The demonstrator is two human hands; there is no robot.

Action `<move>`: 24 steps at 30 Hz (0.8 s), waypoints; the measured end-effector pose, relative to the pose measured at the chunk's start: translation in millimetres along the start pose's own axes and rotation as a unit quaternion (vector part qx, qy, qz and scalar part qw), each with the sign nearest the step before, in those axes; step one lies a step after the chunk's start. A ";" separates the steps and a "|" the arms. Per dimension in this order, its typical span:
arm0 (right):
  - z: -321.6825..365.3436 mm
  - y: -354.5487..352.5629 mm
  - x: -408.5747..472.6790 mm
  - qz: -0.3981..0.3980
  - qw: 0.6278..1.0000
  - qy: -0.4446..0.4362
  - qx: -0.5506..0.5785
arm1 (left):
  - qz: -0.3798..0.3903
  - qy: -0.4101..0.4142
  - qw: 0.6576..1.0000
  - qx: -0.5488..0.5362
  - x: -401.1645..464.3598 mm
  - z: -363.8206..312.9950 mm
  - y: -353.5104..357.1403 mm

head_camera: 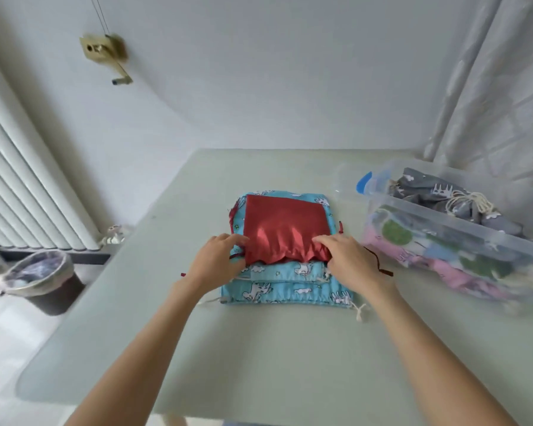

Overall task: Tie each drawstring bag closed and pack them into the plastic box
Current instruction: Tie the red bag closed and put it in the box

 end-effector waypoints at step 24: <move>-27.8 -31.7 -9.7 -0.181 0.982 0.009 0.059 | -0.120 -0.068 0.978 -0.155 2.4 40.1 -1.6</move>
Point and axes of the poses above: each hand's wrist, its own x-axis towards the middle knuckle, its own y-axis out of the palm, z = x × y, the point moved 7 cm from there along x, towards the middle knuckle, and after that the axes turned 10 degrees about x, right-handed, at the moved point
